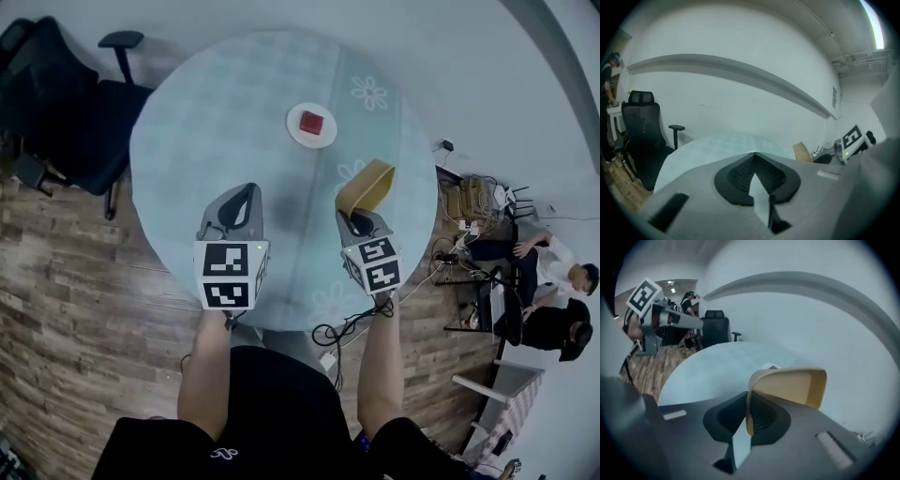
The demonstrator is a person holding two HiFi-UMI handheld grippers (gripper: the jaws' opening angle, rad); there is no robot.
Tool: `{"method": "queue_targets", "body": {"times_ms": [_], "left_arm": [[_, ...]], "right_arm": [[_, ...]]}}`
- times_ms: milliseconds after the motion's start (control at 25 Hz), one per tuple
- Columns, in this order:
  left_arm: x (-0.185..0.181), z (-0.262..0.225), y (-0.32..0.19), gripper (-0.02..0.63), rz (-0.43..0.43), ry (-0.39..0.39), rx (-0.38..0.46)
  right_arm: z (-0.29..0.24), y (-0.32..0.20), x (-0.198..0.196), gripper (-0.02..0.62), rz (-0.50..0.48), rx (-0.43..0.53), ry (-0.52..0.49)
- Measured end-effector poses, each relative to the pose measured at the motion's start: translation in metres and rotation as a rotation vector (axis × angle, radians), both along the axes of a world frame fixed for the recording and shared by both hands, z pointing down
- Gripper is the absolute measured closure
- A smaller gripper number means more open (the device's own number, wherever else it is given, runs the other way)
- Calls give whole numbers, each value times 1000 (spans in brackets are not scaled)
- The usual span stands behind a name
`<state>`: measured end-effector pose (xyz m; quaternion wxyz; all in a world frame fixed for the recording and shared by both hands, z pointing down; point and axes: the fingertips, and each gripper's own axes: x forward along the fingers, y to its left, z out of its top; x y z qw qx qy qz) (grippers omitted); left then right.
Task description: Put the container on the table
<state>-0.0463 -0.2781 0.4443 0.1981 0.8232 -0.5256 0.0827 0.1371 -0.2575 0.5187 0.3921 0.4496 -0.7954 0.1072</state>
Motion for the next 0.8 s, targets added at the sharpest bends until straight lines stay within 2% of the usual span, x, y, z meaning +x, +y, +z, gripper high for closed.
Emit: {"method": "queue_targets", "body": {"times_ms": [160, 280, 400, 480, 560, 680, 800], "left_arm": [[-15, 9, -4, 603, -29, -3, -33], [-20, 22, -1, 603, -40, -10, -59], [-22, 28, 1, 603, -45, -10, -68], [-24, 32, 4, 603, -49, -5, -78], [-24, 35, 6, 603, -48, -1, -91], [-24, 35, 9, 603, -38, -4, -93], [-29, 29, 6, 603, -39, -4, -78]], "right_arm": [[63, -18, -12, 574, -202, -185, 213], [101, -19, -14, 573, -318, -295, 359], [125, -17, -15, 572, -411, -357, 467], [133, -17, -17, 572, -447, -362, 508], [136, -18, -22, 567, -459, -349, 503], [128, -20, -29, 513, -425, -330, 435], [77, -27, -41, 515, -311, -209, 219]]}}
